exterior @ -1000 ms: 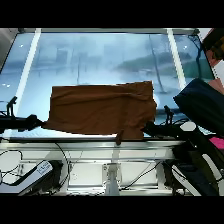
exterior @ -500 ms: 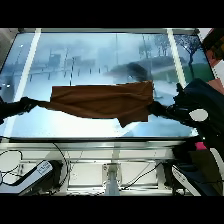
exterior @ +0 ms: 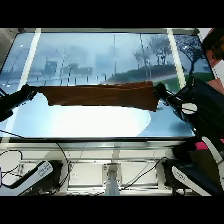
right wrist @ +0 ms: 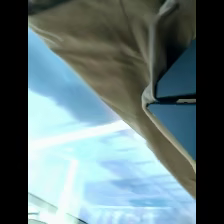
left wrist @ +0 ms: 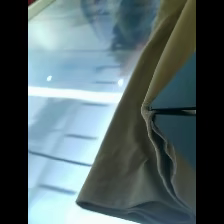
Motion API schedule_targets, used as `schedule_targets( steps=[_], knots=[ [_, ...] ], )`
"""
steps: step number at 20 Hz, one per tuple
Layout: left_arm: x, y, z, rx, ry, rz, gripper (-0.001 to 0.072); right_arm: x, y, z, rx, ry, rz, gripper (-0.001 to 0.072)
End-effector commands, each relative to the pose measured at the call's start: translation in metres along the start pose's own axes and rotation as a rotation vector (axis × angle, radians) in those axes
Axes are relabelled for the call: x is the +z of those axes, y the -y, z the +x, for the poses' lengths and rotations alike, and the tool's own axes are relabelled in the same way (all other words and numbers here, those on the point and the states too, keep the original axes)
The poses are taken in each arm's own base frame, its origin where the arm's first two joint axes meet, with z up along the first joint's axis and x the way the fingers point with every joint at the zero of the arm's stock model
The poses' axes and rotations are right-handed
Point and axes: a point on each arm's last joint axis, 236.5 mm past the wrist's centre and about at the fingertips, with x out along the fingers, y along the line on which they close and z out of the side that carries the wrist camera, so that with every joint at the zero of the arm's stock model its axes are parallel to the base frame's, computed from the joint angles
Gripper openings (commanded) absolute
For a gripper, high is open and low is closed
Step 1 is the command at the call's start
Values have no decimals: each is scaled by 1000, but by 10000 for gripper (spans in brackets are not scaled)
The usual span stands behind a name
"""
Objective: Fold the clothes and pants, and hang the long-sleeved shirts on hangers.
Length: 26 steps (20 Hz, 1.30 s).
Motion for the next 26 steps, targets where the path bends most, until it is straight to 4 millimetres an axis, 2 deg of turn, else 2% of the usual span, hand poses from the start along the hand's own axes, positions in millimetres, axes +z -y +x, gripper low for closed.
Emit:
schedule_targets(
  steps=[1,5,7,10,13,20,22,26],
  knots=[
    [2,-14,24,121,69,28,20,11,9,35,-49,34,39,11],
    [-15,-34,51,184,35,17,19,26,3,76,-62,30,3,11],
    [-25,-45,58,200,8,-5,20,27,6,92,-73,22,4,11],
    [-36,-51,66,206,-23,-18,20,25,14,112,-93,7,8,11],
    [-36,-57,68,222,-19,-24,20,19,24,119,-113,-6,9,12],
    [-12,-68,65,276,100,-109,21,24,24,119,-116,22,6,12],
    [-11,-68,66,282,105,-106,20,28,25,118,-119,39,5,12],
    [-10,-59,74,320,113,52,20,28,25,118,-119,39,4,12]
  ],
)
